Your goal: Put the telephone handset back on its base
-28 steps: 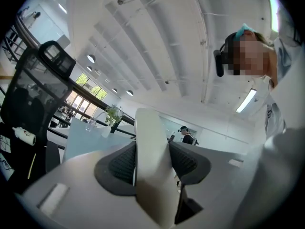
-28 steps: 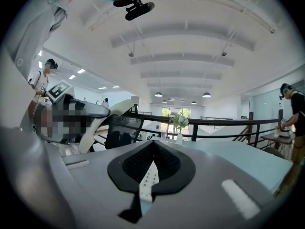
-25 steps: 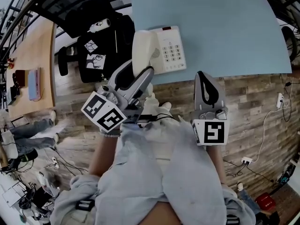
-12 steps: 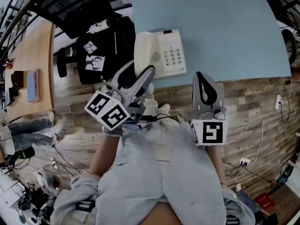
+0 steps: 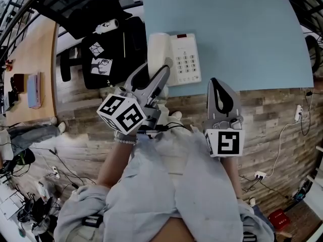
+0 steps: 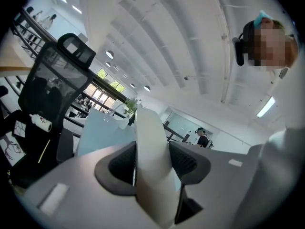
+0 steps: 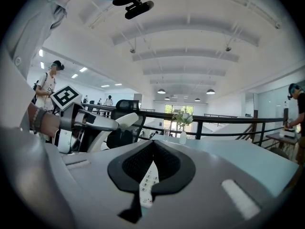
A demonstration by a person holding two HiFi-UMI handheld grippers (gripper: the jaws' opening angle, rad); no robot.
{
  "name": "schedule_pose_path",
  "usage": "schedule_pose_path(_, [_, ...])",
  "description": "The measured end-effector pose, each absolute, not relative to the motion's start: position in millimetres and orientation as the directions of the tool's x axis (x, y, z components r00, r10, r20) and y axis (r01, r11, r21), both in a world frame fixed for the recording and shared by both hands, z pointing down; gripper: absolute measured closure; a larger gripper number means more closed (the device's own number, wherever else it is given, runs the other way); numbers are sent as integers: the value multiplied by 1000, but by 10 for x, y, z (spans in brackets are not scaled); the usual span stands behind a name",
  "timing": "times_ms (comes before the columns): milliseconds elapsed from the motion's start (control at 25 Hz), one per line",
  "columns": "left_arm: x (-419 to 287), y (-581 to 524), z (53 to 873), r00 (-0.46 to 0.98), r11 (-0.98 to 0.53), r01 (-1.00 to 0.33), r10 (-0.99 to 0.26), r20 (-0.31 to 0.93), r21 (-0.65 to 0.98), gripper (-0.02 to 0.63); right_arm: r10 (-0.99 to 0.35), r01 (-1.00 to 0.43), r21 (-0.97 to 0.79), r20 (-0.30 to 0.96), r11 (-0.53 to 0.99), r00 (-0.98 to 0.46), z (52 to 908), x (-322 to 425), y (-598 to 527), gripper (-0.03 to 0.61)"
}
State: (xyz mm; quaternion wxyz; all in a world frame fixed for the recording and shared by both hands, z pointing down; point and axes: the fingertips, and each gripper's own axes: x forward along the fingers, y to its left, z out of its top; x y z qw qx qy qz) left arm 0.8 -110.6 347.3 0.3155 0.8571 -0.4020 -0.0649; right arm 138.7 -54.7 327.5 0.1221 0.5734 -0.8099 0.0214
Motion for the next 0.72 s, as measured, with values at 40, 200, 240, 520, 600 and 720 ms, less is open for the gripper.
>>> schedule_pose_path(40, [16,-1130,3500,664,-474,-651,-733,144,593,400,-922,-934,104,225,343,-314,3284,1389,-561,572])
schedule_pose_path(200, [33,-1209,3633,648,-446,-673,-740,180,590,400,-920,-933,94,229,347,-319,3328,1384,-613,572])
schedule_pose_path(240, [37,-1225,3667,644,-439,-679,-741,191,588,400,-920,-933,93,229,347,-319,3334,1383,-624,572])
schedule_pose_path(520, [88,-1362,3885,608,-378,-714,-752,255,590,400,-913,-931,82,244,356,-328,3398,1396,-693,572])
schedule_pose_path(600, [94,-1399,3960,599,-362,-724,-753,274,587,400,-912,-931,80,247,357,-328,3421,1386,-717,572])
schedule_pose_path(720, [96,-1442,4070,586,-337,-736,-751,304,587,400,-910,-930,79,250,358,-329,3428,1372,-751,572])
